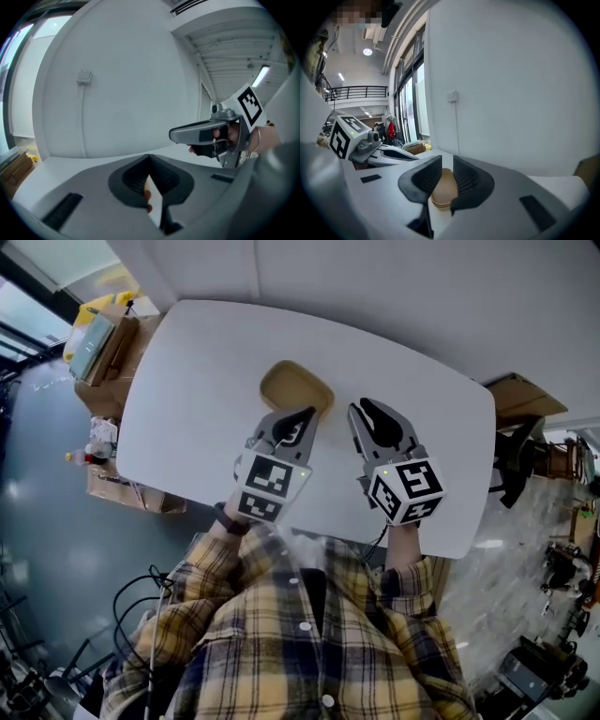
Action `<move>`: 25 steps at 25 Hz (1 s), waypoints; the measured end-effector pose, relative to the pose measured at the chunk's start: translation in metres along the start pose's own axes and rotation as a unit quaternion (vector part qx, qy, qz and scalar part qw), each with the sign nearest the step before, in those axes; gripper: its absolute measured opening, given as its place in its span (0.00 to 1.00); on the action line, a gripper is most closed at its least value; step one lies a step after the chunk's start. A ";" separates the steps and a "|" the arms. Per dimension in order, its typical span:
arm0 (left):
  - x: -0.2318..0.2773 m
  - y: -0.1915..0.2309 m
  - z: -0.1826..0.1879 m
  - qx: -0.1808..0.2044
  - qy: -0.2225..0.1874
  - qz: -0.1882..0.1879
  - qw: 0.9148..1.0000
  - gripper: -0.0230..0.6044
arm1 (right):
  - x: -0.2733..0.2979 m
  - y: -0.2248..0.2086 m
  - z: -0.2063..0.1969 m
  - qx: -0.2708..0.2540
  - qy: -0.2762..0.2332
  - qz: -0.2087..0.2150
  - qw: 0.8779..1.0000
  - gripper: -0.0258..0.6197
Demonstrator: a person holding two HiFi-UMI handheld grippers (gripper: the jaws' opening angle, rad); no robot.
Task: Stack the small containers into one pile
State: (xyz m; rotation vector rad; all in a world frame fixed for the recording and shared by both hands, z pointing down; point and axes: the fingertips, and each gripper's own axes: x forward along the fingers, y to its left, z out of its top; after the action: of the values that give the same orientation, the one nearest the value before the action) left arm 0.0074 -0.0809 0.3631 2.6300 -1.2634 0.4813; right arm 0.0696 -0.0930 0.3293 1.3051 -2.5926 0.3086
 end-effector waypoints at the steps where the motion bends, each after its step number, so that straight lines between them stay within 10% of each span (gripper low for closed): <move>1: -0.001 -0.006 0.006 0.002 -0.008 -0.006 1.000 0.06 | -0.009 0.001 0.006 -0.003 -0.009 -0.005 1.000 0.16; 25: -0.010 -0.092 0.088 0.034 -0.112 -0.105 0.988 0.06 | -0.097 0.000 0.039 -0.056 -0.051 -0.089 0.993 0.06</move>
State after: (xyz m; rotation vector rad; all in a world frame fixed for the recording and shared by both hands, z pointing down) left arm 0.0922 -0.0427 0.2749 2.8995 -1.0239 0.2033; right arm 0.1219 -0.0297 0.2643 1.5342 -2.5095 0.0678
